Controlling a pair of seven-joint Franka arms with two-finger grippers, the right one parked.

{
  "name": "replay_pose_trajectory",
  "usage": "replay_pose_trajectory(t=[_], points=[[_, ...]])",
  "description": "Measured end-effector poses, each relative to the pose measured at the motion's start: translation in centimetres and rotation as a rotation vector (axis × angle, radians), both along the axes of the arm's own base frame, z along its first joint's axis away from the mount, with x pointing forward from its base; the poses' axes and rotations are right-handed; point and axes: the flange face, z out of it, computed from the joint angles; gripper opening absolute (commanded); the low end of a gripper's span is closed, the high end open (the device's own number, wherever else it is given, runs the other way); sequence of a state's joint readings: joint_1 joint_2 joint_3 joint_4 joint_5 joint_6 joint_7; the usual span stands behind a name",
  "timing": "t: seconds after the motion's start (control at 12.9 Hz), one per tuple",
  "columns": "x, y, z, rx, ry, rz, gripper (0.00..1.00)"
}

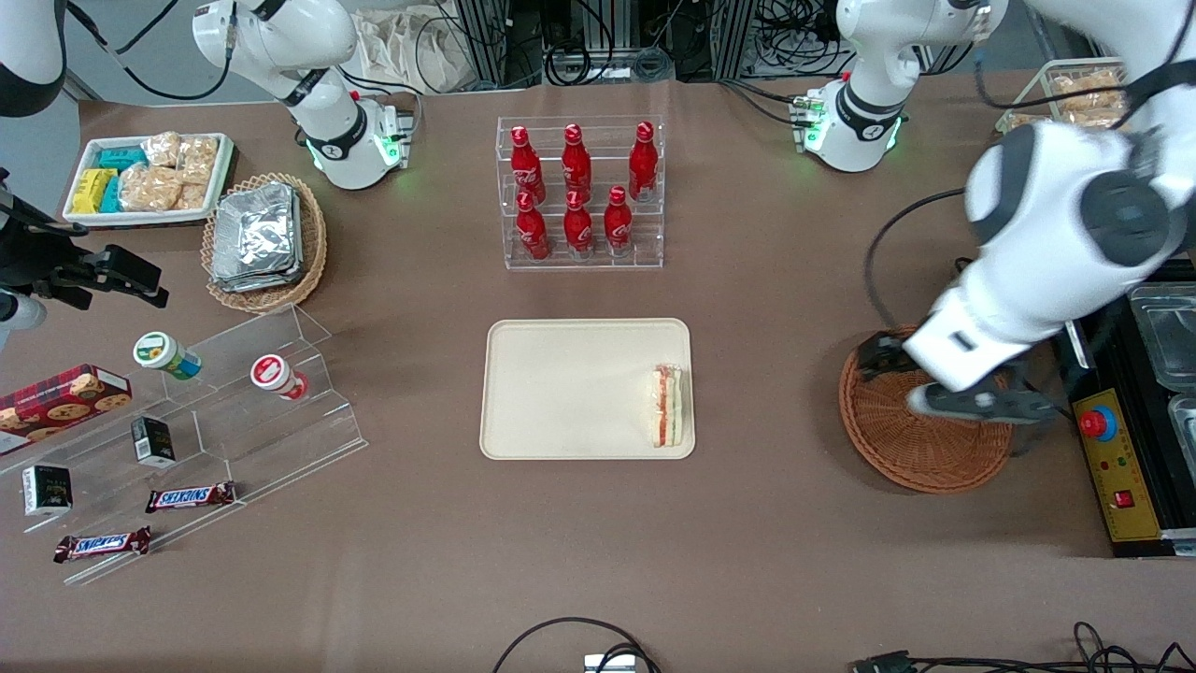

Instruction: Place sandwich from basket to tray

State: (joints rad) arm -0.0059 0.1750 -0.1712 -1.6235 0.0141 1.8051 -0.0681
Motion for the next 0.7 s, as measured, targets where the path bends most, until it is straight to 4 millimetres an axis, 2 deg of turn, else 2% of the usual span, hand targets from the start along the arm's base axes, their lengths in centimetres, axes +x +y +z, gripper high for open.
replay_pose_trajectory(t=[0.08,0.23,0.47,0.7], points=[[-0.8,2.0,1.3,0.008,0.008,0.015,1.00],[-3.0,4.1,3.7,0.021,0.008,0.035,1.00],[-5.9,4.7,6.3,0.043,0.016,0.018,1.00],[-6.4,4.9,6.4,0.063,0.016,0.015,1.00]])
